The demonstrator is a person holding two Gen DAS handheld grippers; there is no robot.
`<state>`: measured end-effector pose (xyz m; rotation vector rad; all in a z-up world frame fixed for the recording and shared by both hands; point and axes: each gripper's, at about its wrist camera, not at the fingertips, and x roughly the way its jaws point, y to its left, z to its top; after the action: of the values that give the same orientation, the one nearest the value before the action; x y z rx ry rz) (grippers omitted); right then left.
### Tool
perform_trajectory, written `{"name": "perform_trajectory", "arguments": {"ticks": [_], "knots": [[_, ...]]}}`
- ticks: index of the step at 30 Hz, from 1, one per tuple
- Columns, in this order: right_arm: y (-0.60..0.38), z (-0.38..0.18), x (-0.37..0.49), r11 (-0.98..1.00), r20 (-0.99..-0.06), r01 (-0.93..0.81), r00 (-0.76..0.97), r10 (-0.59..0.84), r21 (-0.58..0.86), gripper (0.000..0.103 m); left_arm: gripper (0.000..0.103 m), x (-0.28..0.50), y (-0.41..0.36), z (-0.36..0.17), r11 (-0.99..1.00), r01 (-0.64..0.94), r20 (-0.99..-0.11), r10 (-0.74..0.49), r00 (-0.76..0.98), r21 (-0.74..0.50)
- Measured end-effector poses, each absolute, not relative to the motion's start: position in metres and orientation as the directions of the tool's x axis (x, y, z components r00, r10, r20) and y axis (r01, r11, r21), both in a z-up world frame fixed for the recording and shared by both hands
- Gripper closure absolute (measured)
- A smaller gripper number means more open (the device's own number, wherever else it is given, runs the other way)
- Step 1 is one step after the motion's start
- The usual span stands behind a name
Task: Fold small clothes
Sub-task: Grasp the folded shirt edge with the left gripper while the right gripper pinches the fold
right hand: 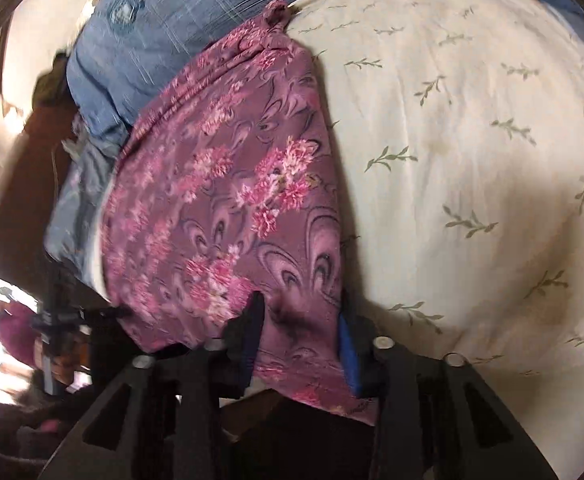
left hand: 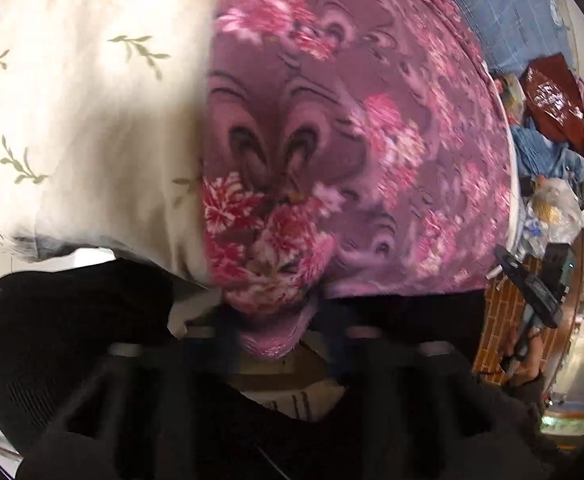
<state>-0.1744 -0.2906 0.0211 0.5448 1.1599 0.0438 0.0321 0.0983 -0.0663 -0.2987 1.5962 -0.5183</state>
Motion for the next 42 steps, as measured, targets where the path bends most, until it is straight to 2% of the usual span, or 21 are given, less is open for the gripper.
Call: {"name": "perform_trajectory", "arguments": {"ticks": [1, 4, 11, 18, 21, 25, 27, 28, 29, 30, 31, 32, 33, 35, 36, 42], "knots": [[-0.287, 0.022, -0.175, 0.888, -0.870, 0.232, 0.403, 0.284, 0.397, 0.097, 0.093, 0.030, 0.099, -0.064, 0.862, 0.120, -0.870, -0.484, -0.094, -0.492], [-0.280, 0.030, -0.178, 0.897, -0.864, 0.191, 0.408, 0.296, 0.398, 0.098, 0.097, 0.026, 0.103, -0.050, 0.846, 0.136, -0.857, -0.511, -0.073, -0.516], [-0.274, 0.082, -0.175, 0.843, -0.720, 0.079, 0.565, 0.402, 0.532, 0.098, 0.098, 0.041, 0.125, 0.005, 0.754, 0.129, -0.752, -0.655, 0.076, -0.644], [-0.291, 0.112, -0.124, 0.776, -0.584, 0.061, 0.695, 0.418, 0.628, 0.098, 0.098, 0.111, 0.123, 0.023, 0.765, 0.111, -0.744, -0.644, 0.180, -0.635], [-0.305, 0.102, -0.097, 0.762, -0.594, 0.122, 0.708, 0.382, 0.636, 0.098, 0.098, 0.146, 0.112, 0.017, 0.798, 0.080, -0.775, -0.600, 0.198, -0.598], [-0.322, 0.062, -0.071, 0.765, -0.705, 0.276, 0.640, 0.305, 0.582, 0.096, 0.097, 0.182, 0.111, -0.004, 0.853, 0.013, -0.840, -0.516, 0.166, -0.522], [-0.327, 0.045, -0.069, 0.750, -0.745, 0.342, 0.601, 0.289, 0.567, 0.092, 0.096, 0.185, 0.121, -0.007, 0.816, -0.024, -0.811, -0.569, 0.136, -0.577], [-0.329, 0.042, -0.071, 0.734, -0.738, 0.351, 0.607, 0.295, 0.582, 0.092, 0.094, 0.182, 0.125, -0.003, 0.792, -0.014, -0.786, -0.604, 0.129, -0.611], [-0.331, 0.041, -0.074, 0.717, -0.722, 0.351, 0.622, 0.303, 0.603, 0.092, 0.085, 0.175, 0.127, 0.003, 0.789, 0.009, -0.782, -0.610, 0.129, -0.614], [-0.332, 0.043, -0.079, 0.702, -0.706, 0.345, 0.634, 0.315, 0.623, 0.091, 0.068, 0.167, 0.128, 0.011, 0.792, 0.039, -0.783, -0.608, 0.130, -0.609], [-0.334, 0.046, -0.083, 0.700, -0.700, 0.339, 0.638, 0.320, 0.629, 0.090, 0.058, 0.157, 0.127, 0.018, 0.794, 0.069, -0.784, -0.607, 0.133, -0.604], [-0.334, 0.048, -0.086, 0.704, -0.700, 0.334, 0.639, 0.319, 0.627, 0.088, 0.043, 0.144, 0.126, 0.025, 0.792, 0.095, -0.781, -0.610, 0.132, -0.603], [-0.335, 0.052, -0.090, 0.707, -0.698, 0.330, 0.642, 0.317, 0.625, 0.085, 0.039, 0.131, 0.124, 0.029, 0.784, 0.113, -0.775, -0.620, 0.122, -0.610], [-0.338, 0.054, -0.098, 0.699, -0.694, 0.334, 0.646, 0.319, 0.632, 0.078, 0.038, 0.107, 0.120, 0.031, 0.746, 0.120, -0.742, -0.665, 0.083, -0.655], [-0.338, 0.055, -0.101, 0.694, -0.691, 0.338, 0.649, 0.317, 0.636, 0.076, 0.034, 0.093, 0.118, 0.027, 0.711, 0.097, -0.709, -0.703, 0.056, -0.697], [-0.336, 0.049, -0.119, 0.660, -0.672, 0.341, 0.656, 0.343, 0.669, 0.075, 0.031, 0.071, 0.100, 0.001, 0.642, -0.049, -0.643, -0.766, 0.011, -0.765]]}}
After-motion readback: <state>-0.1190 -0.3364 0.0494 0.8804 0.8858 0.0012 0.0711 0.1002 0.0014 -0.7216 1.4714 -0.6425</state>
